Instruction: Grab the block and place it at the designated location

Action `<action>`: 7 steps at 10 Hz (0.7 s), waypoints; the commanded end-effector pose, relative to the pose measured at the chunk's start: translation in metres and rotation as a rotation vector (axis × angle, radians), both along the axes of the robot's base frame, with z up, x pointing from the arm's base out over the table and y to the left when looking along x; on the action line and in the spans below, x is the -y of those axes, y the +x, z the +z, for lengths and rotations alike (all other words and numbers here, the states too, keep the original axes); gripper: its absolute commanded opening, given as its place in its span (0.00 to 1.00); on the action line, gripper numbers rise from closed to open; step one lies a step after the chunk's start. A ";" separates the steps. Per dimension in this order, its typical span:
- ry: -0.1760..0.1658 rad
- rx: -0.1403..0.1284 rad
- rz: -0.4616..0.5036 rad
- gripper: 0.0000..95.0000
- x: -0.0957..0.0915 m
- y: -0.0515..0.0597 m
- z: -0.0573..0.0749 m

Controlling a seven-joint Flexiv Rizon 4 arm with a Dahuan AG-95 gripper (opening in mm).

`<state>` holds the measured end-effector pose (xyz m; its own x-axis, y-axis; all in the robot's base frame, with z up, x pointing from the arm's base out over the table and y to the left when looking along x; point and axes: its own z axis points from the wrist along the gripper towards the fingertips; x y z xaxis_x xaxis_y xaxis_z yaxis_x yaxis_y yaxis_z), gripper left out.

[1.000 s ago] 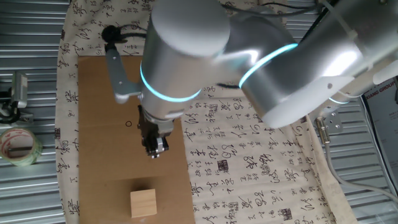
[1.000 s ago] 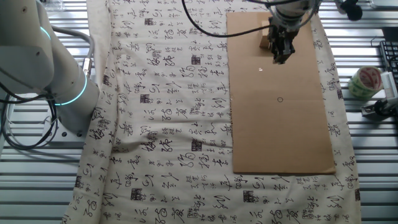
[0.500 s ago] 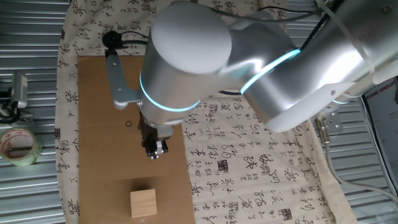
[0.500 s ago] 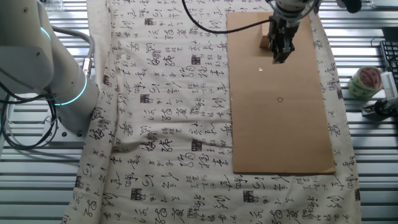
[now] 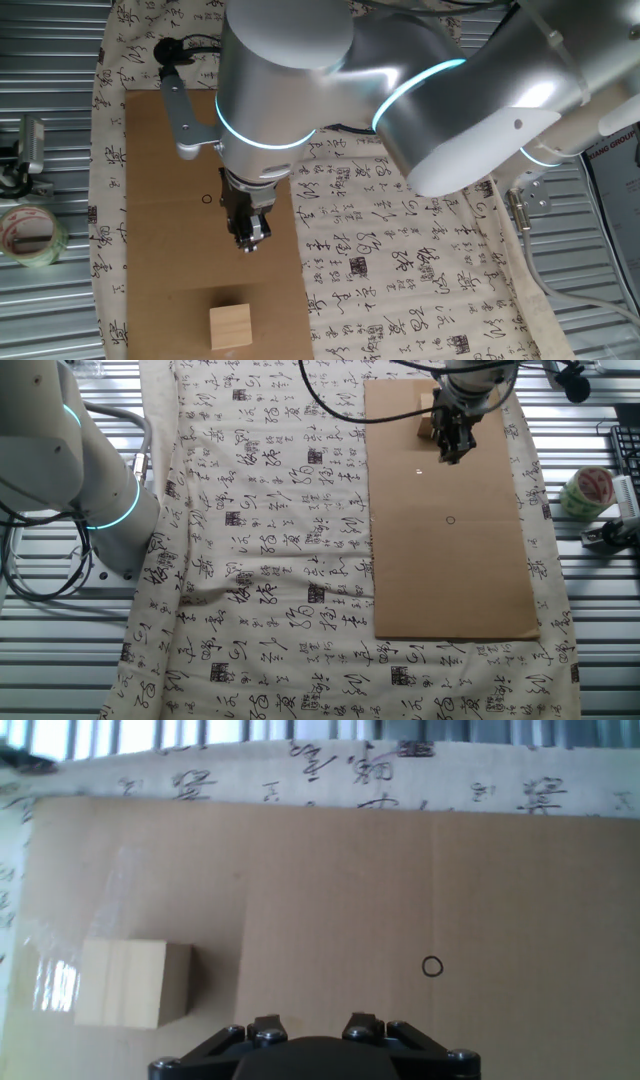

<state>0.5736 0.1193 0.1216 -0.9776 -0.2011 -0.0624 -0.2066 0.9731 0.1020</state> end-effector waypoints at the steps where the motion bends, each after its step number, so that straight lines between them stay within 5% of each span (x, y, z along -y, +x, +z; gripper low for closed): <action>1: 0.001 -0.002 0.032 0.40 0.000 -0.001 0.000; 7: 0.005 -0.012 0.064 0.40 0.000 -0.001 0.000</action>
